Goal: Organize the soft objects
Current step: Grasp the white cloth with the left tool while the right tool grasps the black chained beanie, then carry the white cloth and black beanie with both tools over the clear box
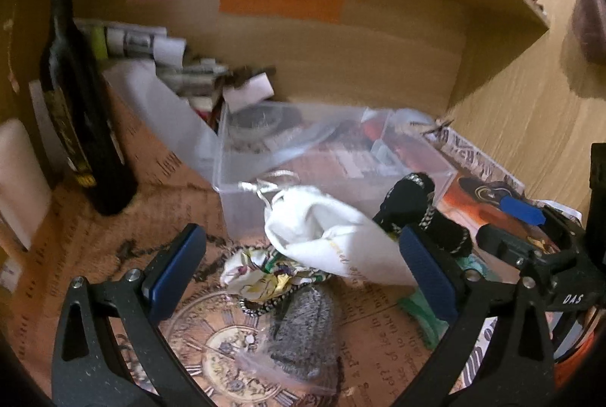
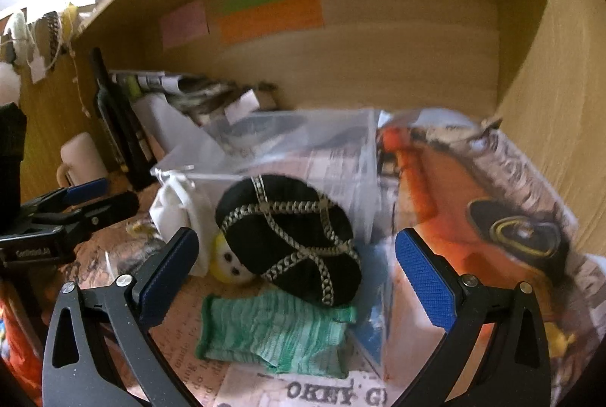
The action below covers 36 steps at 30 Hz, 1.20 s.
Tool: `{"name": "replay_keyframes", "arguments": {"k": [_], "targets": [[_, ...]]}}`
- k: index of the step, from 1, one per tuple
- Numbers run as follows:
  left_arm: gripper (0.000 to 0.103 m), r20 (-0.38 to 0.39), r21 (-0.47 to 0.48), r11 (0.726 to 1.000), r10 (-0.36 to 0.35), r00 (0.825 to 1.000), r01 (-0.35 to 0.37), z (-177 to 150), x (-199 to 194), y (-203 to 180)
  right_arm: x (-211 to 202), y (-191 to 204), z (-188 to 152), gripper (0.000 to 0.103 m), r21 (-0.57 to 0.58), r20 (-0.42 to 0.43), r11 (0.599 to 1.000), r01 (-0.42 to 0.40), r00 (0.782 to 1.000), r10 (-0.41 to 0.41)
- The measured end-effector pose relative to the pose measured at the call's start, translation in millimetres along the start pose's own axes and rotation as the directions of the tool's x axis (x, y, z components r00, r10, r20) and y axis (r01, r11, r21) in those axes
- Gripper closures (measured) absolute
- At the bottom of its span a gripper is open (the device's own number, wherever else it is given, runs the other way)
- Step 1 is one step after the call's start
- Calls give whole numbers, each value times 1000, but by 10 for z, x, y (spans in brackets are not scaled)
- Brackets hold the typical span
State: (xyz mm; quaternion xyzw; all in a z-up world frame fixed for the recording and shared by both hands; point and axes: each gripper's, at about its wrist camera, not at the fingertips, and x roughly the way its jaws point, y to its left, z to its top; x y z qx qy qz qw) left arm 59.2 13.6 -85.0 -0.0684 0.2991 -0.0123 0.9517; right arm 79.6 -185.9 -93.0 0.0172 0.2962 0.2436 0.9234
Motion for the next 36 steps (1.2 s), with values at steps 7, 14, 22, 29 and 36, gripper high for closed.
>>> {"name": "replay_keyframes", "arguments": {"k": [7,14,22,29,36], "targets": [[0,-63,-17,1000,-26,998,25,10,320,-17,257,77,27,20,-40,-69,998,-38,997,35],[6,-101,-76,996,-51,994,43,7,521,67,460,85,18,55,-40,-132,995,-89,988,83],[46,-99,-25,995,-99,990,97,-53,515,-39,403,119,-8,82,-45,-110,993,-106,989,101],[79,-76,-19,993,-122,990,121,-62,388,-25,269,97,43,90,-32,-53,996,-83,995,81],[86,-18,1,991,-131,991,131,14,161,-58,69,67,165,91,-18,27,998,-68,997,68]]}}
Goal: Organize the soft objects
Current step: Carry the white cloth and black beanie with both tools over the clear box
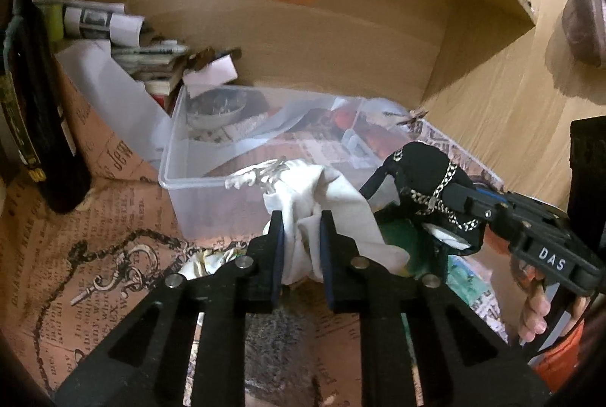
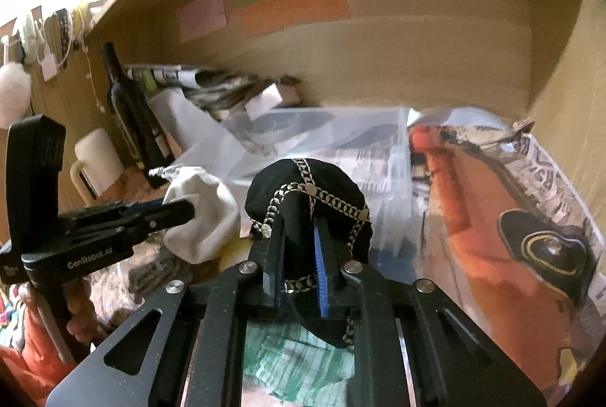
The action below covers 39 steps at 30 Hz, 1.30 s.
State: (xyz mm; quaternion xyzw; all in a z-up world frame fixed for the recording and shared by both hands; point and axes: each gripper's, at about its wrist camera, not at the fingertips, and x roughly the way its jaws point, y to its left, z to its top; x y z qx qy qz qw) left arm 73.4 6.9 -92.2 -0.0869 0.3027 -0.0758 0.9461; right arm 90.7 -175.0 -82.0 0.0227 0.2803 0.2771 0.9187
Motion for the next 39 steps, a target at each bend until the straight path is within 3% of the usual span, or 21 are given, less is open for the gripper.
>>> {"name": "replay_keyframes", "arguments": {"k": [12,19,29,39], "targets": [[86,148,21,999,39,988,-43,329,-386,2,-341,-24,309,91,-10,141,1000,23,990,-21],[86,165,17,997,77,983,-81,557,-371,129,-310,-41,528,91,-41,187,998,50,981,-41],[86,79,2,996,88,993,-89,828,3,338,1,-106,812,91,-61,168,997,57,985,-46],[86,-80,3,997,74,994,-74,876,570,424,576,-142,791,91,-96,23,992,76,997,-74]]}}
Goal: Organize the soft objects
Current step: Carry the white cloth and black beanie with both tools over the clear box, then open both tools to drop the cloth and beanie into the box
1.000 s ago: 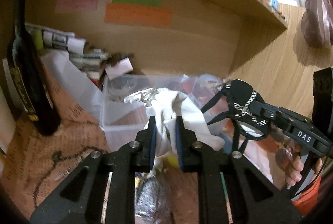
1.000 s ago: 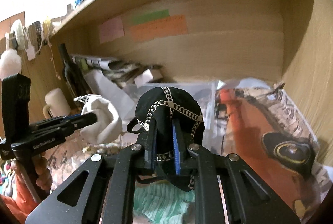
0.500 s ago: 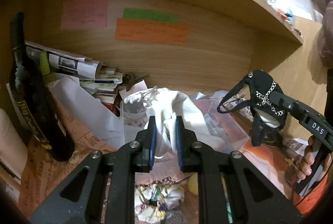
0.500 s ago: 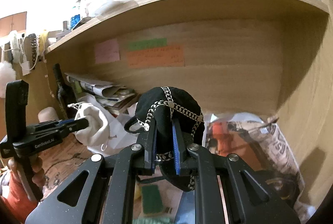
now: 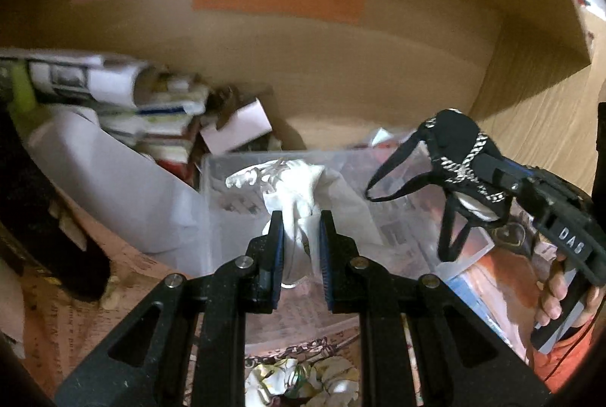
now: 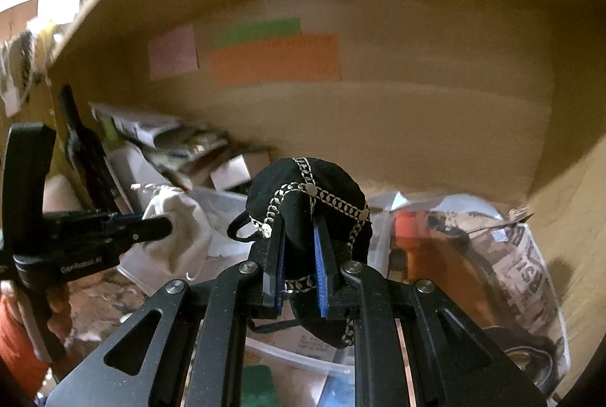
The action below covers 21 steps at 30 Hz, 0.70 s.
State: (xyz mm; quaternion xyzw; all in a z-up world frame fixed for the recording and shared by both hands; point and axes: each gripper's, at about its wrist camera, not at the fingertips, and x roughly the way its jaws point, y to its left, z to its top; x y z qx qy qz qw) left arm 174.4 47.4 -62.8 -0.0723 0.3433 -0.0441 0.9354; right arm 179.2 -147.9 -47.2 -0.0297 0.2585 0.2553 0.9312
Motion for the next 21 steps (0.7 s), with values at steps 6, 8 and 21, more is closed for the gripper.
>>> {"name": "replay_keyframes", "arguments": {"k": [6,8,21], "targets": [[86,-73,30,999,19,997,-17,-21,261,-36,278,0,-107,91,-20,-98,1000,5,995,-7],[86,-91,41,999,26,995,-23,-40,321,-42,358,6,-141,91,-27,-129,1000,5,992,-9],[55,-101,67,997,49,994,-42,-56,313,-124,445,63,-185,84,-70,-202,998,-7,979,-7]]}}
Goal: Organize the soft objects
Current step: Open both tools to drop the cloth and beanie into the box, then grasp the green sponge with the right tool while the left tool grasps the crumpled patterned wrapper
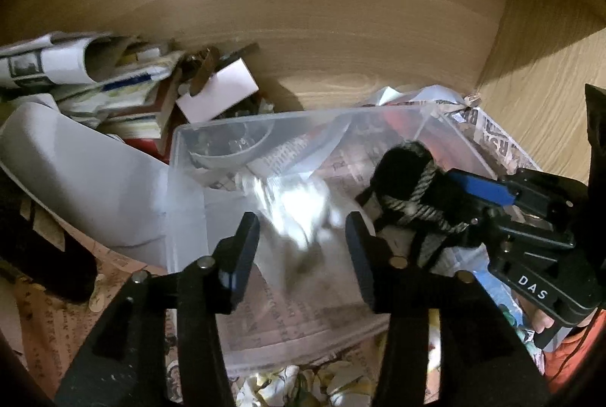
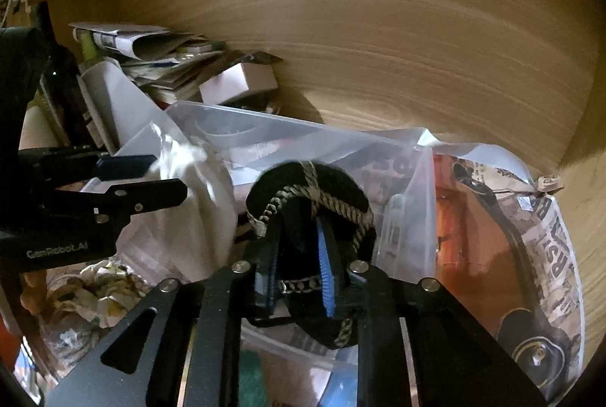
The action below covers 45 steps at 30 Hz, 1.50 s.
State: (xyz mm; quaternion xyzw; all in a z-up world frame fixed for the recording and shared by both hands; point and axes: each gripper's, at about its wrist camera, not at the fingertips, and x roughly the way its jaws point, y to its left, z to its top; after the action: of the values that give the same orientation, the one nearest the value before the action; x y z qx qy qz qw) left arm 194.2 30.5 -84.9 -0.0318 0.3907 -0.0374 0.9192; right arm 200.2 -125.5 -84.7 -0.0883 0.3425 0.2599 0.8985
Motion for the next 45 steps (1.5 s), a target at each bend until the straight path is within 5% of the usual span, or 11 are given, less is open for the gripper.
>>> {"name": "replay_keyframes", "arguments": {"k": [4,6,17,26,39,41,43,45], "targets": [[42,61,11,1000,17,998,-18,-1,-217,-22,-173,53,27,71,-7,44,1000,-4,999,4],[35,100,10,1000,22,995,-24,-10,-370,-23,-284,73,43,55,-7,77,1000,-1,997,1],[4,227,-9,1000,22,974,-21,-160,-985,57,-985,243,-10,22,-50,259,999,11,966,3],[2,177,-1,1000,22,984,-23,-490,-925,30,-1016,304,-295,21,-38,228,999,-7,974,16],[2,13,-13,1000,-12,1000,13,-955,-483,8,-507,258,-799,21,44,-5,997,-69,998,70],[6,-1,-20,1000,-20,1000,20,-997,-423,8,-462,257,-848,21,48,-29,996,-78,996,79],[23,-20,-13,1000,-25,999,25,-1023,-379,4,-420,252,-889,22,54,-49,994,-94,994,96],[31,-42,-16,999,-39,998,39,-1056,-328,7,-393,252,-902,31,57,-59,993,-100,993,104]]}}
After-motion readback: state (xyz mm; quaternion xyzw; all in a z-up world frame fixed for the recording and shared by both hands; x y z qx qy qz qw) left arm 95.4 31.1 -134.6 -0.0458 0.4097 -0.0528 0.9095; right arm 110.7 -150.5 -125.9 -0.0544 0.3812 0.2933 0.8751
